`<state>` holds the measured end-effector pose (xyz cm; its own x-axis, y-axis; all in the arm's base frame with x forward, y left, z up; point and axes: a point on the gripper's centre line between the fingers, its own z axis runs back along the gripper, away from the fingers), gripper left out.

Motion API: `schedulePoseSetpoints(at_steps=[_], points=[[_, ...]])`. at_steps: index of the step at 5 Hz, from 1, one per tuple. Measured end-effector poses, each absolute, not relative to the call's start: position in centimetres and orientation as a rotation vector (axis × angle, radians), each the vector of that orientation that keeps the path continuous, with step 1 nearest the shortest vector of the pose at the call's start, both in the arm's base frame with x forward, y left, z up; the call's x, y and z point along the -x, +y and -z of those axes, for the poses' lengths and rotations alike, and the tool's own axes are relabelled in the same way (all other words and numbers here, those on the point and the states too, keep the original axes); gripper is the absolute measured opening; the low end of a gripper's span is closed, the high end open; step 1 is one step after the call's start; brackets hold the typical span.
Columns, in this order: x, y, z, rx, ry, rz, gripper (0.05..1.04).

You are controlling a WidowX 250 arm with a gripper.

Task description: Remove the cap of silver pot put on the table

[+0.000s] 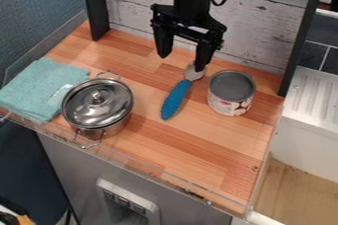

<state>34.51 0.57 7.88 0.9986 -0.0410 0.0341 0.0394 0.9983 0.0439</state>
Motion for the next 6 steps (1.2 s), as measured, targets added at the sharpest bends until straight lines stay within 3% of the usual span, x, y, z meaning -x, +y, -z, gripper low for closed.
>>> schedulePoseSetpoints(at_steps=[2,4,6], points=[[-32.2,1.0,-6.4,-0.042,0.011,0.026,1.0],[-27.2,4.9,-8.0,-0.005,-0.082,0.003,1.0],[-25.5,7.7,-7.3,0.032,-0.088,-0.054,1.0]])
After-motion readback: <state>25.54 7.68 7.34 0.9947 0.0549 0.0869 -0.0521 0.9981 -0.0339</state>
